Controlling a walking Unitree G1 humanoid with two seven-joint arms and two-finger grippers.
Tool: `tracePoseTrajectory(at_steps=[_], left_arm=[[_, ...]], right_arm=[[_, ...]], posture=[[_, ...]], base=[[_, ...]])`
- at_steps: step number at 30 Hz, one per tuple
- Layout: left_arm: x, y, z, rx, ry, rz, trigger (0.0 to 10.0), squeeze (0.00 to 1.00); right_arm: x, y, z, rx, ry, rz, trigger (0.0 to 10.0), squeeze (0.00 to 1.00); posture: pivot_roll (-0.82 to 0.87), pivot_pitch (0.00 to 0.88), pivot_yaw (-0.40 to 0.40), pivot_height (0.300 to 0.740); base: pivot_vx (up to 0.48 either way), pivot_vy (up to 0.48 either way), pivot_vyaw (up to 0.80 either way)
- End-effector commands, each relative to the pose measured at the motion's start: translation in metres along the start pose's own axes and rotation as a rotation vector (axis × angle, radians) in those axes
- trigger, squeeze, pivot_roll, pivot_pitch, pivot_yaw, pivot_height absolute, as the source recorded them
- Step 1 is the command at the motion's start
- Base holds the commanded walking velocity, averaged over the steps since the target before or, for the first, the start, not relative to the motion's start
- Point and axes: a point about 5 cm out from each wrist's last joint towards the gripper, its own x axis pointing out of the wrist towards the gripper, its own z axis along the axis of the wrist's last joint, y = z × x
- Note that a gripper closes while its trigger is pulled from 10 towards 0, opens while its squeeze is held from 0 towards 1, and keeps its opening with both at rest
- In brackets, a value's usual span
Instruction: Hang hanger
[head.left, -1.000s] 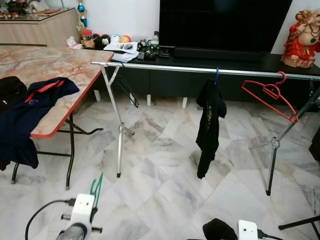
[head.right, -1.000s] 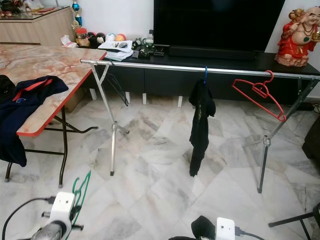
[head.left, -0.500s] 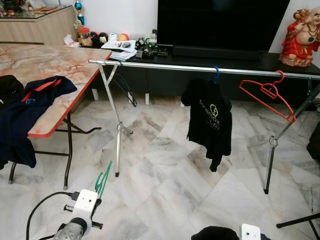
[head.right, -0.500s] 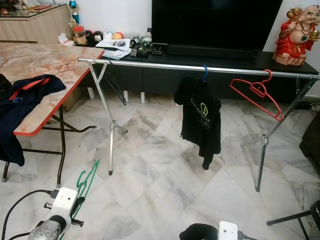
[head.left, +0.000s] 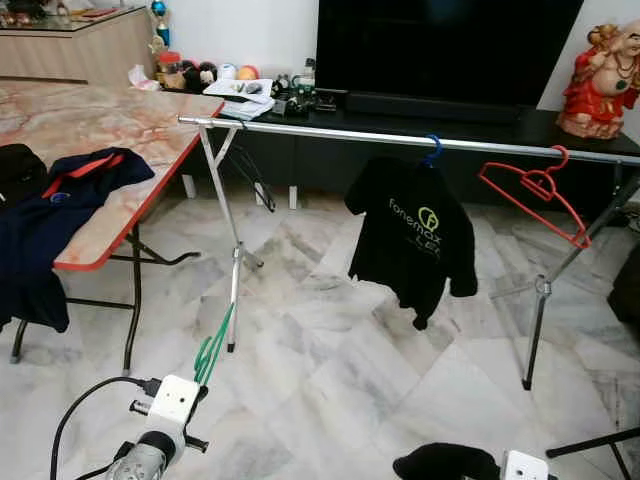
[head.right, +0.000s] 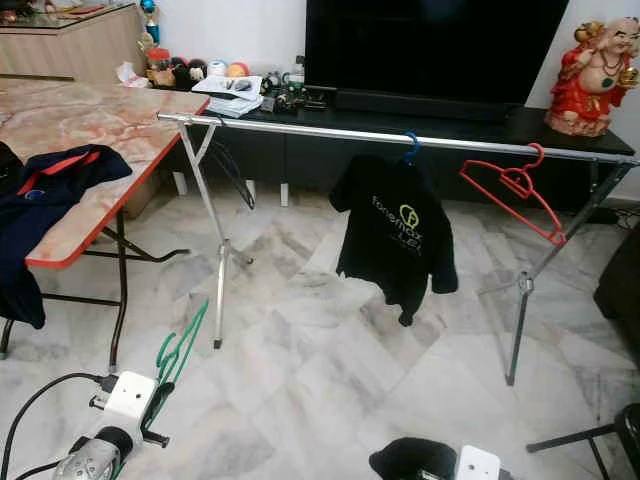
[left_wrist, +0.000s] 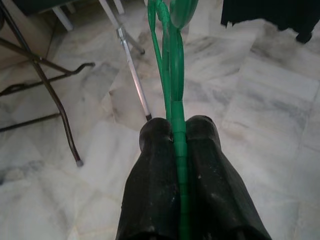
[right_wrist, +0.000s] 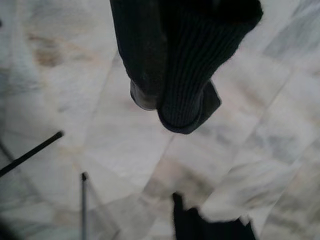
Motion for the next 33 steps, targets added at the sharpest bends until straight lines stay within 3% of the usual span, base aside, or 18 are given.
tracePoseTrajectory(at_steps=[1,3,4,5,6,11,16,18,19,20,22,24,26,28,32,33], left_arm=[[-0.004,0.004,-0.002,0.012,0.000,0.002,10.0,0.00],[-0.008,0.006,-0.002,0.005,-0.008,0.017,10.0,0.00],[-0.009,0.007,-0.002,0.007,-0.009,0.019,10.0,0.00],[-0.010,0.008,-0.002,0.010,-0.010,0.020,10.0,0.00],[-0.012,0.009,-0.002,0.002,-0.010,0.029,10.0,0.00],[-0.016,0.007,-0.002,0.000,-0.016,0.014,10.0,0.00],[-0.019,0.006,0.005,0.013,-0.031,-0.020,10.0,0.00],[-0.018,0.008,0.023,0.048,-0.053,-0.162,10.0,0.00],[-0.018,0.008,0.023,0.048,-0.053,-0.162,10.0,0.00],[-0.018,0.011,0.035,0.082,-0.062,-0.250,10.0,0.00],[-0.020,0.012,0.050,0.131,-0.042,-0.409,10.0,0.00],[-0.024,0.014,0.060,0.259,0.008,-0.574,10.0,0.00],[-0.024,0.020,0.073,0.335,0.023,-0.649,10.0,0.00],[-0.023,0.018,0.094,0.326,-0.005,-0.718,10.0,0.00],[-0.027,0.012,0.110,0.323,-0.024,-0.808,10.0,0.00],[-0.028,0.002,0.127,0.324,-0.061,-0.878,10.0,0.00]], right_arm=[[0.000,-0.006,0.005,0.015,-0.047,-0.042,10.0,0.00],[-0.001,-0.007,0.005,0.010,-0.062,-0.054,10.0,0.00],[0.020,-0.015,0.059,-0.011,-0.217,-0.062,10.0,0.00],[0.035,-0.025,0.130,-0.030,-0.412,-0.074,10.0,0.00],[0.035,-0.030,0.155,-0.072,-0.494,-0.108,10.0,0.00],[0.024,-0.025,0.173,-0.151,-0.671,-0.113,10.0,0.00],[0.025,-0.024,0.182,-0.165,-0.668,-0.078,10.0,0.00],[0.035,-0.015,0.191,-0.339,-0.529,0.010,10.0,0.00],[0.035,-0.015,0.191,-0.339,-0.529,0.010,10.0,0.00],[0.039,-0.007,0.199,-0.412,-0.469,0.066,10.0,0.00],[0.040,0.001,0.216,-0.547,-0.449,0.107,10.0,0.00],[0.038,0.012,0.242,-0.629,-0.489,0.129,10.0,0.00],[0.034,0.031,0.267,-0.671,-0.540,0.184,10.0,0.00],[0.031,0.052,0.282,-0.724,-0.540,0.248,10.0,0.00],[0.030,0.065,0.288,-0.732,-0.523,0.273,10.0,0.00],[0.030,0.077,0.290,-0.749,-0.504,0.293,10.0,0.00]], posture=[[0.11,0.000,-0.068,0.740],[0.11,0.000,-0.073,0.740],[0.11,0.001,-0.074,0.740],[0.11,0.001,-0.074,0.740],[0.11,0.017,-0.077,0.740],[0.10,0.050,-0.080,0.740],[0.09,0.050,-0.077,0.740],[0.09,0.057,-0.070,0.740],[0.09,0.057,-0.070,0.740],[0.09,0.059,-0.070,0.740],[0.09,0.059,-0.071,0.740],[0.10,0.059,-0.073,0.740],[0.10,0.054,-0.074,0.740],[0.09,0.052,-0.074,0.740],[0.10,0.052,-0.077,0.740],[0.11,0.051,-0.080,0.740]], base=[[0.000,0.000,0.00],[0.000,0.000,0.00],[0.000,0.000,0.00],[0.000,0.000,0.00],[0.000,0.000,0.00],[0.000,0.000,0.00],[0.000,0.000,0.00],[0.000,0.000,0.00],[0.000,0.000,0.00],[0.000,0.000,0.00],[0.000,0.000,0.00],[0.000,0.000,0.00],[0.000,0.000,0.00],[0.000,0.000,0.00],[0.000,0.000,0.00],[0.000,0.000,0.00]])
